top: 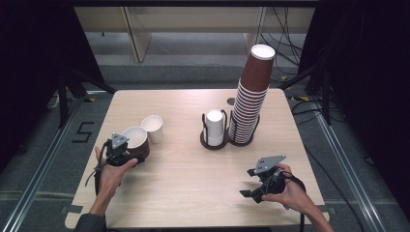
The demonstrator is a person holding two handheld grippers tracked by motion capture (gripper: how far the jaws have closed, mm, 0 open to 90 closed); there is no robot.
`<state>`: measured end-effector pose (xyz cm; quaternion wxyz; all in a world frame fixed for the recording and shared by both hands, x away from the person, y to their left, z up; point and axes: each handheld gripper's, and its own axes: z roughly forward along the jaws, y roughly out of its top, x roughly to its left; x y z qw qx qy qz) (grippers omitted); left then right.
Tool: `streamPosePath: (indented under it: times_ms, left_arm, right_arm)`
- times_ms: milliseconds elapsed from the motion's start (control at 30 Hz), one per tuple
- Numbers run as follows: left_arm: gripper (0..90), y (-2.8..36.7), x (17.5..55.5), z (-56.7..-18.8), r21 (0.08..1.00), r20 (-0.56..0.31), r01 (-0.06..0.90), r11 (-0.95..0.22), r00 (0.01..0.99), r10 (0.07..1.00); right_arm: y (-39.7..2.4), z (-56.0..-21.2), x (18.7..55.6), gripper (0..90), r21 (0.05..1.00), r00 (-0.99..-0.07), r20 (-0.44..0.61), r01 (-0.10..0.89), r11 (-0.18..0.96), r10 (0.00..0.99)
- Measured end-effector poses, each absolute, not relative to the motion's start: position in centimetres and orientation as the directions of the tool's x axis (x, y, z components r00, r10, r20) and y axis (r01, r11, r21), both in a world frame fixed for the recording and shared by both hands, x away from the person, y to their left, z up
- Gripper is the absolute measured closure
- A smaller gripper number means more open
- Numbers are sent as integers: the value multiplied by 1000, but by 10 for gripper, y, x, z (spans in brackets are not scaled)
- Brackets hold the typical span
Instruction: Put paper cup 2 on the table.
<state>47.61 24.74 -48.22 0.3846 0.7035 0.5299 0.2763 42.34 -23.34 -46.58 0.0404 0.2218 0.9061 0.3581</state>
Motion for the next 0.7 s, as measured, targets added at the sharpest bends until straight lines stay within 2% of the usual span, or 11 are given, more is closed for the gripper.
streamPosePath:
  times_ms: [300,700]
  left_arm:
    - [147,252,467,-498,810,-35,570,-139,284,958]
    - [147,251,442,-494,800,-25,582,-144,273,962]
  right_arm:
    - [-233,-467,422,193,661,-903,93,372,652,420]
    - [-235,-468,421,191,660,-903,93,372,653,420]
